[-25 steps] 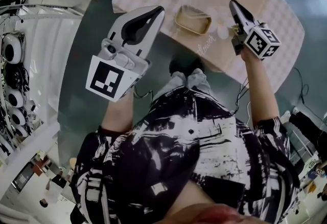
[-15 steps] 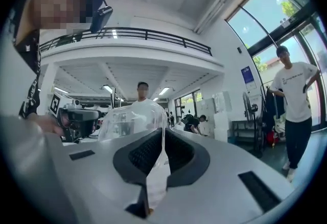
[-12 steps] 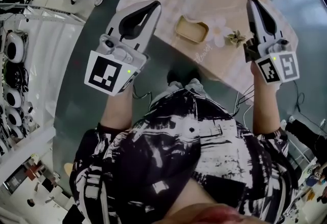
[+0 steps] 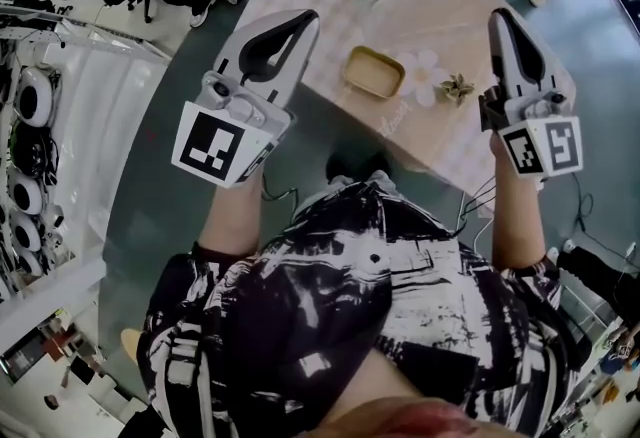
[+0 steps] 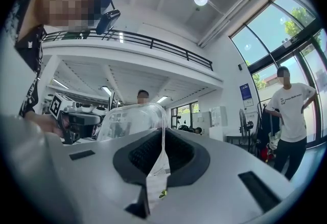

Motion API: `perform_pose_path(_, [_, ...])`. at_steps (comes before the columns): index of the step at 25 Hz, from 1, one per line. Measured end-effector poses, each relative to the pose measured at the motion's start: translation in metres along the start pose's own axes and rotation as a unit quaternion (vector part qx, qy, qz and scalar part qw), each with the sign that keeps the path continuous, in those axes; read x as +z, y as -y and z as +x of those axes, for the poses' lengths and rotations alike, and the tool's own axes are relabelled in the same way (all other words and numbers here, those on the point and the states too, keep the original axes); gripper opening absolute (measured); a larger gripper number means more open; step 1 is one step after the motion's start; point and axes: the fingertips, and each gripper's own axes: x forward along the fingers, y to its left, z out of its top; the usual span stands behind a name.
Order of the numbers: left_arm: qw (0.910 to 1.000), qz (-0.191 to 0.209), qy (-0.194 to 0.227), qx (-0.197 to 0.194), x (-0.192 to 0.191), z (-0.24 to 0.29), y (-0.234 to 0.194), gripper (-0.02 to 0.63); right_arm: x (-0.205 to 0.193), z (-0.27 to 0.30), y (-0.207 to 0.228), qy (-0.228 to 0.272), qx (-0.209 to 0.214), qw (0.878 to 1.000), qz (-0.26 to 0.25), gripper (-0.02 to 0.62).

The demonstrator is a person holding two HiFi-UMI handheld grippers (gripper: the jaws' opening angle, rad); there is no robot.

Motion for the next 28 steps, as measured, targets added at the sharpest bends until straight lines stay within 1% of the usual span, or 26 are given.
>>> perform_pose_path(17, [1.0, 0.002, 0.005, 0.002, 0.0081, -0.0084, 0.0092, 0.0, 0.0058, -0.0056, -0.0079, 0.002, -0.001, 1.0, -0.011, 0.005])
perform_pose_path(28, [1.0, -0.001, 0.005, 0.001, 0.0044, -0.0061, 0.0097, 0.0, 0.0032, -0.0033, -0.0098, 0.001, 0.005, 1.0, -0.013, 0.005])
